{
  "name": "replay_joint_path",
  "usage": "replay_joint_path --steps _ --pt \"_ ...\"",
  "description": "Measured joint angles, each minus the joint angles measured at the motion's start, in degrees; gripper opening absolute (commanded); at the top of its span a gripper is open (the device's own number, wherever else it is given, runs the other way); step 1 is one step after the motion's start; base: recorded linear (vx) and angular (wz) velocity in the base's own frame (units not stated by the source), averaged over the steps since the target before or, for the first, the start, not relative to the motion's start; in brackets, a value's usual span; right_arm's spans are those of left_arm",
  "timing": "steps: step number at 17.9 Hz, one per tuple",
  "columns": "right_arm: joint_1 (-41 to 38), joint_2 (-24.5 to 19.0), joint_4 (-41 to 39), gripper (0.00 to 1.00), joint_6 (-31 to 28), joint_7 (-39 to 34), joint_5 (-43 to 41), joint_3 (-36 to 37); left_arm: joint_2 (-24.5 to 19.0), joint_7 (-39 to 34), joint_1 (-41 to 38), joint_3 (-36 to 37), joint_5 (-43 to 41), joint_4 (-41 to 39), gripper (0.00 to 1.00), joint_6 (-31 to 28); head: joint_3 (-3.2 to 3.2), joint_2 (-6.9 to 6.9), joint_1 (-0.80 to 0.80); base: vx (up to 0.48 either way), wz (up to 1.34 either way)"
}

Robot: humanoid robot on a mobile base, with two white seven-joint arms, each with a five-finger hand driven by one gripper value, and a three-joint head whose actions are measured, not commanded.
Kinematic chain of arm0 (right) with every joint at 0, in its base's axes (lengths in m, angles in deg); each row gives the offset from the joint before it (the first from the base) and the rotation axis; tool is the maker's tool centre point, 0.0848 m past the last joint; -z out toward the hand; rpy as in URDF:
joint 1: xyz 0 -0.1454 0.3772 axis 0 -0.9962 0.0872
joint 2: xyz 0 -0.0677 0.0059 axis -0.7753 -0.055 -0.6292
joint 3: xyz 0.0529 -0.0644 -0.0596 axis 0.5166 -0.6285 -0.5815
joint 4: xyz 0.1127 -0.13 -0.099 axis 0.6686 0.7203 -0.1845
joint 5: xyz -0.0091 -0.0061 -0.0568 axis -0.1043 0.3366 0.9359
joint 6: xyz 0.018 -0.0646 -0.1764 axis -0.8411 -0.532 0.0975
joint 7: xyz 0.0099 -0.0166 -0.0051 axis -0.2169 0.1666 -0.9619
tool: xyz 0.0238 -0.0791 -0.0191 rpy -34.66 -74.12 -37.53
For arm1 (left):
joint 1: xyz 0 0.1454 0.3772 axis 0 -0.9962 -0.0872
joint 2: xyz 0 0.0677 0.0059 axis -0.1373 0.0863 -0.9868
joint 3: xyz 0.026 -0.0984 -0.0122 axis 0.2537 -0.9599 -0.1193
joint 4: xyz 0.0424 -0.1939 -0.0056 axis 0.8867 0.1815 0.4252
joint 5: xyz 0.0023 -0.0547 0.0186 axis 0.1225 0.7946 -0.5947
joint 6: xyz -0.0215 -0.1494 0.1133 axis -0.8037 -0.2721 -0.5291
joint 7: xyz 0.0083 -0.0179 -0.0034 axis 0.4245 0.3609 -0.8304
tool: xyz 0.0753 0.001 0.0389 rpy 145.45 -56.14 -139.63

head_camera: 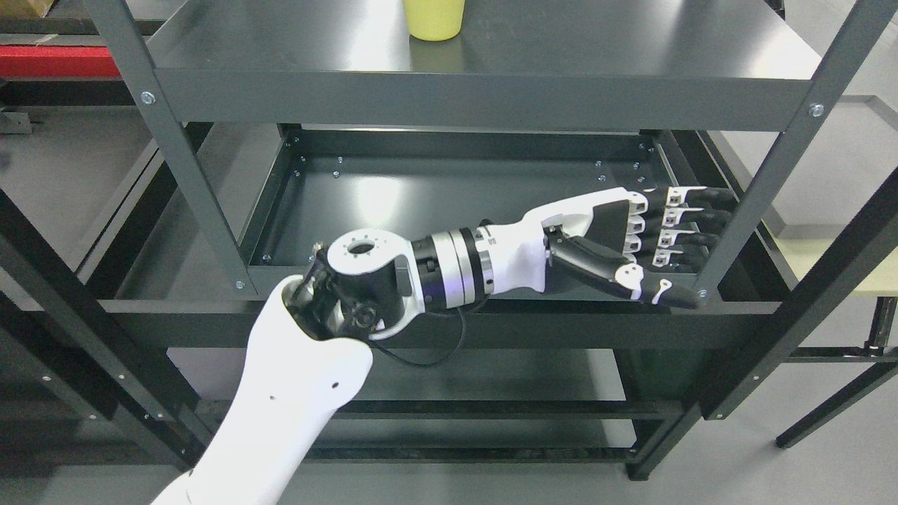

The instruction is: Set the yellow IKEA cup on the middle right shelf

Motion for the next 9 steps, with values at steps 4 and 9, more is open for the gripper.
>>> replay_joint_path --steps 4,9 --pt "0.0 0.0 0.0 0.99 0.0 0.0 0.0 0.0 0.0 -2.1 -7.8 -0.1 -13.9 4.7 0.99 19.6 0.00 0.00 0.00 0.000 0.00" --pt "0.0 0.0 0.0 0.99 0.0 0.3 0.0 0.0 0.0 -16.0 -14.1 -5.3 -23.2 9.2 0.99 29.6 0.00 0.00 0.00 0.000 0.00"
